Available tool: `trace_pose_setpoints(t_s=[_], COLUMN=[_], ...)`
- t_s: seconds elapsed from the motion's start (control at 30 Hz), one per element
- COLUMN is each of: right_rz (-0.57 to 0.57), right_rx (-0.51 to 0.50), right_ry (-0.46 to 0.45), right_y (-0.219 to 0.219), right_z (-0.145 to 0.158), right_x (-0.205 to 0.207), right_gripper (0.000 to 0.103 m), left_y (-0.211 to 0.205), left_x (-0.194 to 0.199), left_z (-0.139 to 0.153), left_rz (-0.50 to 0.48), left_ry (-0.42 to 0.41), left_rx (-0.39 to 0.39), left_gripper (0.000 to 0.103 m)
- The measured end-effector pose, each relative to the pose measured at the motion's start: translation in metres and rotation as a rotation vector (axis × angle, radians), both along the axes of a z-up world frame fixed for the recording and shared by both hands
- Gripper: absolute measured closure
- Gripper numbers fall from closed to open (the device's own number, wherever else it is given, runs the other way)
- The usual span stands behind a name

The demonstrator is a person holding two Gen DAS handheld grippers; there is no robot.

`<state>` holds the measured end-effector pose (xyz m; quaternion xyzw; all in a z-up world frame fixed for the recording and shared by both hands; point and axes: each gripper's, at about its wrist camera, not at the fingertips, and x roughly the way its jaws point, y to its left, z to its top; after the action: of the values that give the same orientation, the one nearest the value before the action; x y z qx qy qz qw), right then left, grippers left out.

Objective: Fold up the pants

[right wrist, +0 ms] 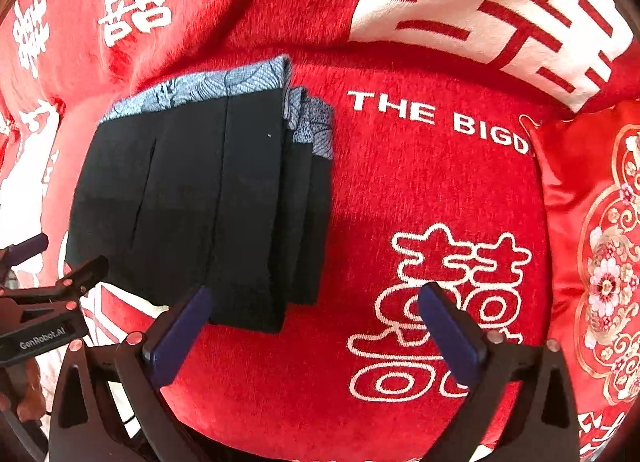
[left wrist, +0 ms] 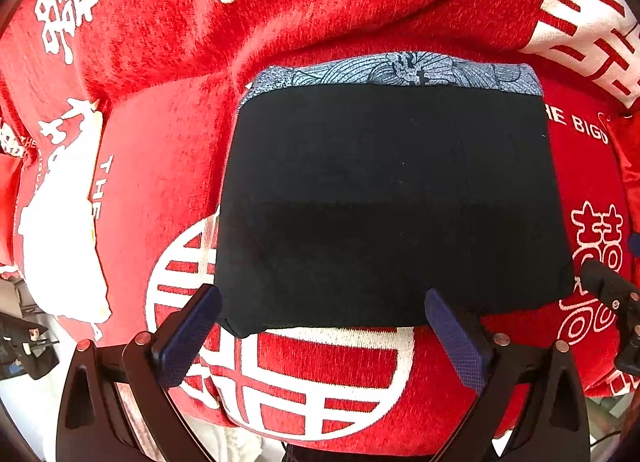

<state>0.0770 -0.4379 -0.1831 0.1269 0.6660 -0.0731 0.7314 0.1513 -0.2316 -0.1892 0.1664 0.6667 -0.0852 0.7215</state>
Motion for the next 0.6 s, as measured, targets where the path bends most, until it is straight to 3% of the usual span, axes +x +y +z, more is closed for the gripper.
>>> trace_pose_setpoints(t_s=[0.6], right_rz=[0.033], right_rx=[0.023], right_ry=[0.008], right_y=[0.025], right_z=[0.001], right_x=[0.004], right_gripper=[0.0], left_y=[0.01], left_x=[-0.01], left_z=[0.005], left_rz=[0.009], left_ry=[-0.024], left_rx=[0.024], left_gripper=[0.001])
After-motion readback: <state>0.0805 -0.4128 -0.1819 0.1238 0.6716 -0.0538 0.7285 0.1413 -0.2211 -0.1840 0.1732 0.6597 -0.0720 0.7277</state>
